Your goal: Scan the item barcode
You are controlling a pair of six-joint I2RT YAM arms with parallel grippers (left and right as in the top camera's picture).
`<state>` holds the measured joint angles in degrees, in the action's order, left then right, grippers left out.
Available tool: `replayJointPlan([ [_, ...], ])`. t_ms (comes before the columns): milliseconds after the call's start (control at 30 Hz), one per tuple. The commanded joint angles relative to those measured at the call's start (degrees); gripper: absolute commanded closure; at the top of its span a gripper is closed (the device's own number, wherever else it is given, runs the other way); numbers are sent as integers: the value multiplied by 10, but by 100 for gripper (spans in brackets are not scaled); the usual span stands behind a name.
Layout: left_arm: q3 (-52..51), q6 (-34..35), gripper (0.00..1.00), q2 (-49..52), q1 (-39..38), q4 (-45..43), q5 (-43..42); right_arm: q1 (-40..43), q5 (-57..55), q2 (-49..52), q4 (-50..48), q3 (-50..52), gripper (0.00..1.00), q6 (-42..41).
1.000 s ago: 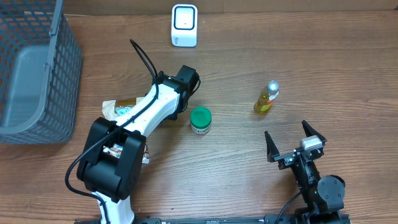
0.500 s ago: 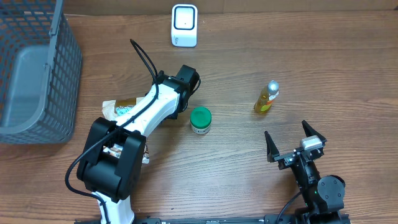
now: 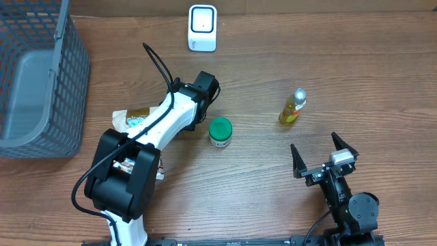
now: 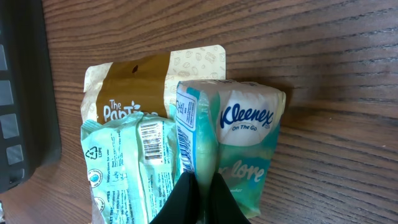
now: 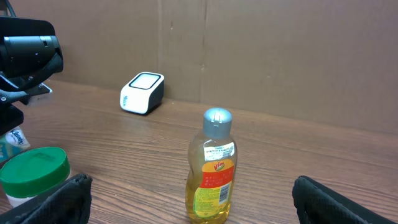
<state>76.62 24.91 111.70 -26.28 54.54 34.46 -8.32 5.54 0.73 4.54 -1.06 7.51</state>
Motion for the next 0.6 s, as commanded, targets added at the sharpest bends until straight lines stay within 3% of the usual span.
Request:
replayJointPlan([
  [0, 0, -5, 96, 5, -4, -2, -4, 2, -3, -6, -2, 6, 0, -1],
  [567, 0, -5, 95, 5, -4, -8, -4, 2, -3, -6, -2, 6, 0, -1],
])
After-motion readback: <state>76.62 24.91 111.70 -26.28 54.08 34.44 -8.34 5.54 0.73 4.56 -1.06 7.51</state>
